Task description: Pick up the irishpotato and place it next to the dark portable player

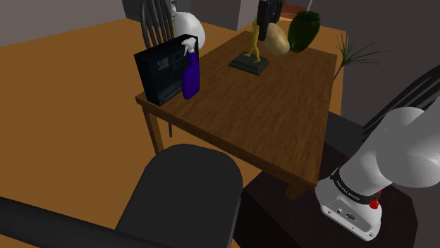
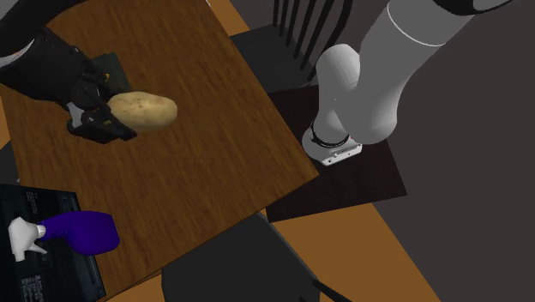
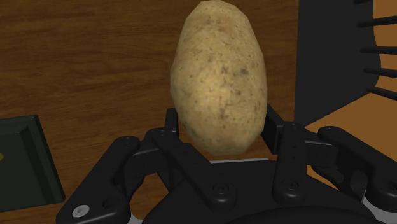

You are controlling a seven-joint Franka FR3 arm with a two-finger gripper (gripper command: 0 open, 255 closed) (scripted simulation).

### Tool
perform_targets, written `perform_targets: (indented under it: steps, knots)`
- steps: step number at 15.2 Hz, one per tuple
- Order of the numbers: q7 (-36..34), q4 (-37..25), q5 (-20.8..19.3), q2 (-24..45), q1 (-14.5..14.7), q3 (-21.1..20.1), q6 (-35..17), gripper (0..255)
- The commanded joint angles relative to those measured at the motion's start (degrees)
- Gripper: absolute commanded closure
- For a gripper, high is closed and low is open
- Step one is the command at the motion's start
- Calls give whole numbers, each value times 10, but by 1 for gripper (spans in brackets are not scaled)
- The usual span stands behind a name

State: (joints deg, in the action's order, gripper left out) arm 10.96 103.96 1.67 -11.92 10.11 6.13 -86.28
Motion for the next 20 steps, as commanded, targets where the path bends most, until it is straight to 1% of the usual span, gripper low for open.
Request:
perform_targets:
  steps: [1,6,10,20]
  knots:
    - [6,-50,4,47,-1,4,3,255]
    - [20,-201,18,174,-7,13,29,255]
    - [28,-361,33,291,-19,16,74,255]
    - [31,-242,28,263,-14,15,-17,255]
